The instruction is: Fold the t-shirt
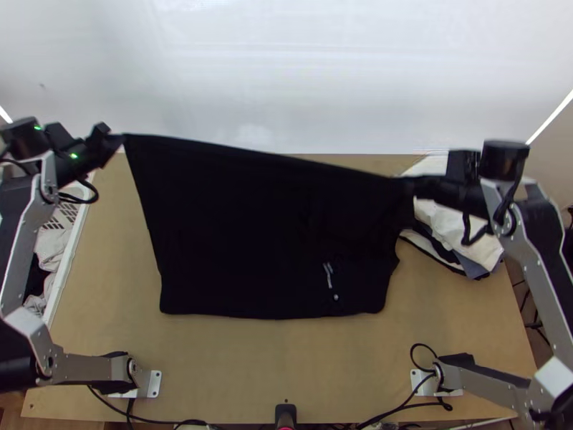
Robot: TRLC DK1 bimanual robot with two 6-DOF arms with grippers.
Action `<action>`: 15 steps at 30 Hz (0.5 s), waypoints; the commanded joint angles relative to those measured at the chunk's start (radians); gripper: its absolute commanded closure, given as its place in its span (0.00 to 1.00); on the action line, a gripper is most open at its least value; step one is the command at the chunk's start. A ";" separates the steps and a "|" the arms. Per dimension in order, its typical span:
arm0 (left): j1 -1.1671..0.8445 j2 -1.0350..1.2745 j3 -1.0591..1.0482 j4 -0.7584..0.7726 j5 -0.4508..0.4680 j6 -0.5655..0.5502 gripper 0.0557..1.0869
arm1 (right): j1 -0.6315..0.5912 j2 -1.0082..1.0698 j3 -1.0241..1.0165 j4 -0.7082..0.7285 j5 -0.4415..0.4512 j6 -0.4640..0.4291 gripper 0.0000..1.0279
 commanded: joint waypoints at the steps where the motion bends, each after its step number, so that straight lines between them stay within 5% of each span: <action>1: -0.013 -0.058 0.139 -0.008 0.002 -0.055 0.97 | 0.027 0.188 0.350 -0.026 0.008 0.033 0.97; 10: -0.025 -0.056 0.430 -0.024 -0.006 -0.140 0.97 | 0.006 0.306 0.830 -0.038 0.023 0.077 0.97; 15: 0.017 -0.162 0.472 -0.035 -0.004 -0.142 0.97 | -0.011 0.132 0.836 -0.061 0.023 0.079 0.97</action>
